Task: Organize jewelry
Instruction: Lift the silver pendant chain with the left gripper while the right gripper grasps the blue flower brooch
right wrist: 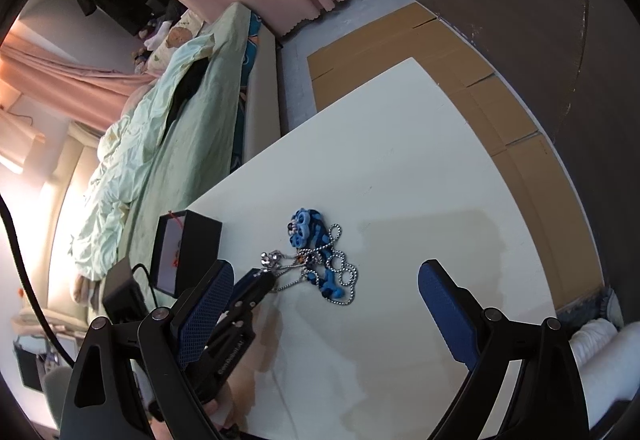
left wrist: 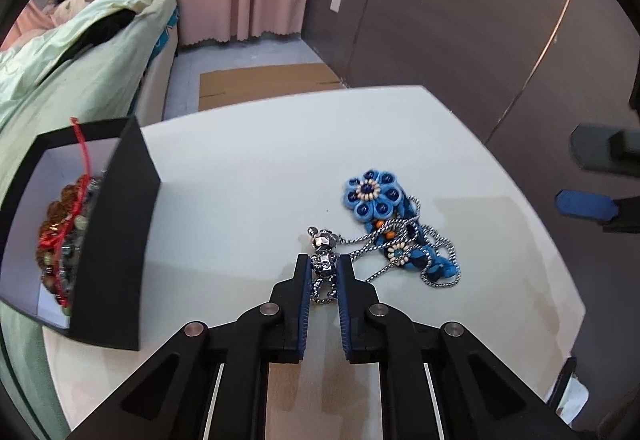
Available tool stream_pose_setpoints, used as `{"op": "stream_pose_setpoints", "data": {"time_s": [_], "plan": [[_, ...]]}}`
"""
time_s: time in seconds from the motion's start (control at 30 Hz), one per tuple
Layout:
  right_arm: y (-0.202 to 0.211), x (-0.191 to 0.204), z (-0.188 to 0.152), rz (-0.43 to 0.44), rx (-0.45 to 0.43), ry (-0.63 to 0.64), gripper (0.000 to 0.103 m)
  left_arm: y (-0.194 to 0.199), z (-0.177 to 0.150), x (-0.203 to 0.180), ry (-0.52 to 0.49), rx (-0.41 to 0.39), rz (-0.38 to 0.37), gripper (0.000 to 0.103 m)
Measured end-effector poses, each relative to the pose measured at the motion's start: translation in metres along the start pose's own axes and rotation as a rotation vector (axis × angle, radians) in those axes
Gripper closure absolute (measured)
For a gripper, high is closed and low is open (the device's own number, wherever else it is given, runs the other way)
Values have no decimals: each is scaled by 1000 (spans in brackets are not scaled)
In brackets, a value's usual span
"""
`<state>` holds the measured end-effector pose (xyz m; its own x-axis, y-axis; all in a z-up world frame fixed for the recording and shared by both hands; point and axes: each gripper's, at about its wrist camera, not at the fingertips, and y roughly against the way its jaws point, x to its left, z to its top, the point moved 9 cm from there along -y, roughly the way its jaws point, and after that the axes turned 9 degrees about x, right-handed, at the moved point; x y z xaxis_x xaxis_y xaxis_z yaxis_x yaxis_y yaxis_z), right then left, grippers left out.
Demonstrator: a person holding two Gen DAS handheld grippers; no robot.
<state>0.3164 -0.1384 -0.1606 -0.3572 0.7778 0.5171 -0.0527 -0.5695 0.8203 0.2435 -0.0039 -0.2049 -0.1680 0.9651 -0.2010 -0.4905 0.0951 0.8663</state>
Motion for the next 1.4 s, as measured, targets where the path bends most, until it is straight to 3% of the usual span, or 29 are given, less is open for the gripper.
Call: {"op": "stream_pose_setpoints", "data": {"time_s": [0.17,0.4,0.6,0.77,1.0,1.4], "plan": [[-5,3,-4,-6,4,6,9,35,9,2,16,-79,-36,90],[-13,4,-6,-28,10,2,27,92,28,9,48,-207,-71,90],[-20,5,-2,-34,8,-11,29,152,43,14,69,-327,-100,90],[-32,5,3,-26,27,-29,32,189,52,19,83,-377,-101,90],[-53,13,3,-47,58,5,45,246,72,18,56,-459,-43,90],[-89,24,15,-76,82,52,45,317,96,4,-6,-554,19,90]]}}
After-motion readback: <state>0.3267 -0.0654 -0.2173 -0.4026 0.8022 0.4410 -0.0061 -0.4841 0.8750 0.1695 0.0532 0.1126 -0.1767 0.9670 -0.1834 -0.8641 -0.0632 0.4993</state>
